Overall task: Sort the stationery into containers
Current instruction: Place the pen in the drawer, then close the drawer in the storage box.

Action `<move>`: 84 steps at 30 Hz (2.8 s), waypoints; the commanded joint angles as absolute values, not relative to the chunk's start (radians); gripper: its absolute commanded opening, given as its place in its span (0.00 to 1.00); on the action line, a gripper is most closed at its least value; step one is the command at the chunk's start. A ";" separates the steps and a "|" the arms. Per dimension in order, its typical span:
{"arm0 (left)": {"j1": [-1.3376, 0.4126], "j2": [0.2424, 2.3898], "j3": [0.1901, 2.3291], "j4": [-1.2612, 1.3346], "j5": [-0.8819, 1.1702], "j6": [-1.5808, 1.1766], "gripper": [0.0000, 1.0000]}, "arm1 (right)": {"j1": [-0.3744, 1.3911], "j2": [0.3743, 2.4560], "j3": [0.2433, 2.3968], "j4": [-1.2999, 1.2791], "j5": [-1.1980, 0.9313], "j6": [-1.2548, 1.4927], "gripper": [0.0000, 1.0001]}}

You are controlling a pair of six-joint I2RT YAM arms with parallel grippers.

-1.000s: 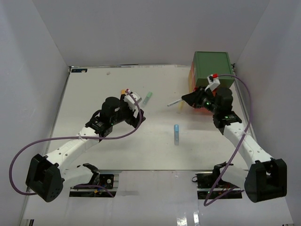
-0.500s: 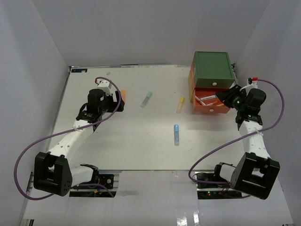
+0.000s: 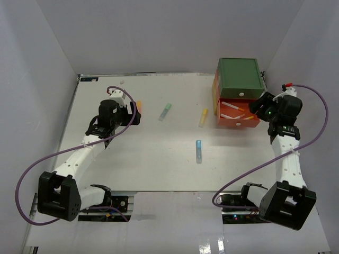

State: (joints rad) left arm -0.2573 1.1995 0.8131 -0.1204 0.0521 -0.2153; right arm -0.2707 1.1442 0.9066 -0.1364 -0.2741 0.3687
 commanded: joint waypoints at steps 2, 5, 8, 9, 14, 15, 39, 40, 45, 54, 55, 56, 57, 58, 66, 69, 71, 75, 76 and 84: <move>-0.259 1.157 0.845 -0.126 0.055 -0.218 0.98 | -0.224 1.036 0.809 -0.178 -0.157 0.273 0.59; -0.259 1.151 0.845 -0.124 0.051 -0.218 0.98 | -0.222 1.002 0.727 -0.149 -0.169 0.273 0.59; -0.259 1.141 0.841 -0.121 0.045 -0.216 0.98 | -0.221 0.979 0.638 -0.089 -0.210 0.273 0.59; -0.259 1.141 0.839 -0.121 0.041 -0.215 0.98 | -0.219 0.976 0.612 -0.066 -0.221 0.273 0.59; -0.259 1.141 0.836 -0.118 0.032 -0.209 0.98 | -0.190 1.011 0.574 -0.005 -0.255 0.272 0.59; -0.259 1.141 0.836 -0.118 0.032 -0.209 0.98 | -0.186 1.032 0.569 0.026 -0.255 0.270 0.59; -0.259 1.173 0.839 -0.117 0.041 -0.199 0.98 | -0.163 1.321 0.693 0.357 -0.302 0.298 0.59; -0.259 1.173 0.839 -0.118 0.044 -0.199 0.98 | -0.163 1.340 0.701 0.370 -0.302 0.307 0.59; -0.259 1.178 0.841 -0.117 0.046 -0.199 0.98 | -0.163 1.397 0.719 0.426 -0.308 0.328 0.59; -0.259 1.189 0.841 -0.117 0.049 -0.199 0.98 | -0.160 1.491 0.741 0.541 -0.318 0.390 0.59; -0.259 1.189 0.841 -0.117 0.049 -0.199 0.98 | -0.160 1.496 0.742 0.548 -0.316 0.391 0.59; -0.259 1.189 0.841 -0.117 0.048 -0.199 0.98 | -0.160 1.503 0.742 0.554 -0.313 0.394 0.59; -0.259 1.189 0.841 -0.115 0.048 -0.199 0.98 | -0.160 1.508 0.744 0.560 -0.310 0.399 0.59; -0.259 1.189 0.841 -0.117 0.048 -0.199 0.98 | -0.160 1.511 0.744 0.564 -0.305 0.403 0.59; -0.259 1.186 0.841 -0.117 0.048 -0.198 0.98 | -0.158 1.551 0.755 0.607 -0.287 0.452 0.59; -0.259 1.187 0.841 -0.115 0.046 -0.198 0.98 | -0.158 1.565 0.761 0.624 -0.279 0.479 0.59; -0.259 1.186 0.841 -0.117 0.045 -0.198 0.98 | -0.156 1.571 0.765 0.629 -0.276 0.488 0.59; -0.259 1.181 0.841 -0.115 0.044 -0.196 0.98 | -0.155 1.574 0.775 0.630 -0.259 0.494 0.59; -0.259 1.183 0.841 -0.115 0.046 -0.198 0.98 | -0.153 1.580 0.779 0.629 -0.261 0.494 0.59; -0.259 1.177 0.841 -0.117 0.048 -0.198 0.98 | -0.153 1.595 0.810 0.606 -0.244 0.505 0.59</move>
State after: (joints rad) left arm -0.2573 1.1904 0.8131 -0.1200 0.0406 -0.2028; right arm -0.1555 1.5818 0.7620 0.5564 -0.2684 0.4950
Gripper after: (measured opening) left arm 0.979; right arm 0.590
